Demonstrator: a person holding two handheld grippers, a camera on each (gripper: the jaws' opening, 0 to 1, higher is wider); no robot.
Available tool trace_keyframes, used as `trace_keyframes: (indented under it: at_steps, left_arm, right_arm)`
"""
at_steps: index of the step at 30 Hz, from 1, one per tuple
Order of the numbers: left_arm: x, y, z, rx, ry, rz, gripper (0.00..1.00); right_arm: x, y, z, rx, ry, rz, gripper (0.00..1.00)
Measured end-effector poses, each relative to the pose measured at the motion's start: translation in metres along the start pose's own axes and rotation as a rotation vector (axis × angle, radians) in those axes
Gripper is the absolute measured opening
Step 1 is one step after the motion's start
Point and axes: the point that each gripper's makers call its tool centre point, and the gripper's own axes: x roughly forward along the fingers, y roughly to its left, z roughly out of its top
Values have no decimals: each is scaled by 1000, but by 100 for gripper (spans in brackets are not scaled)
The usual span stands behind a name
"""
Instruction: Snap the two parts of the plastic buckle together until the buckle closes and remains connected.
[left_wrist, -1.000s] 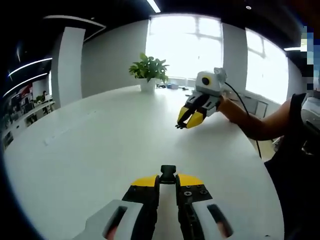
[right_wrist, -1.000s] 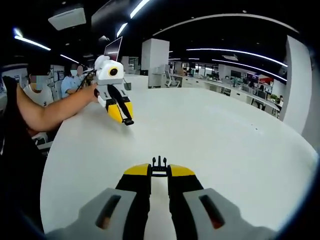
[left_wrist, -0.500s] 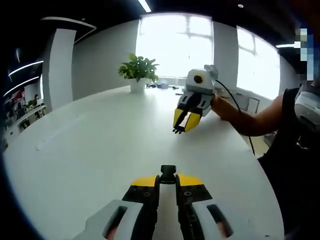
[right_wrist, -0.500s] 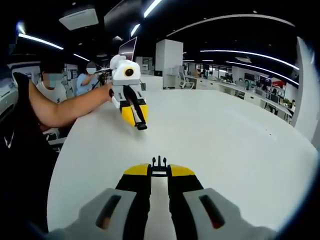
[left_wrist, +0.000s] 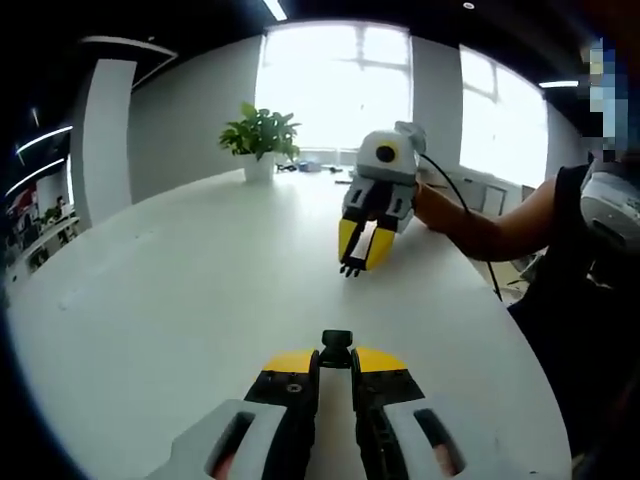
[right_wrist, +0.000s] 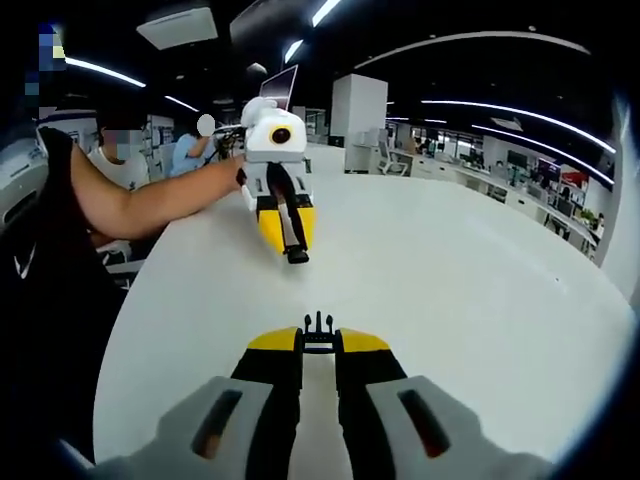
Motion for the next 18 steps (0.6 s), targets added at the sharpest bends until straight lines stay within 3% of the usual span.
trace_keyframes:
  at_steps: [18]
  left_arm:
    - [7, -9, 1, 17, 2, -42, 11]
  right_arm:
    - [5, 8, -4, 1, 20, 47, 11]
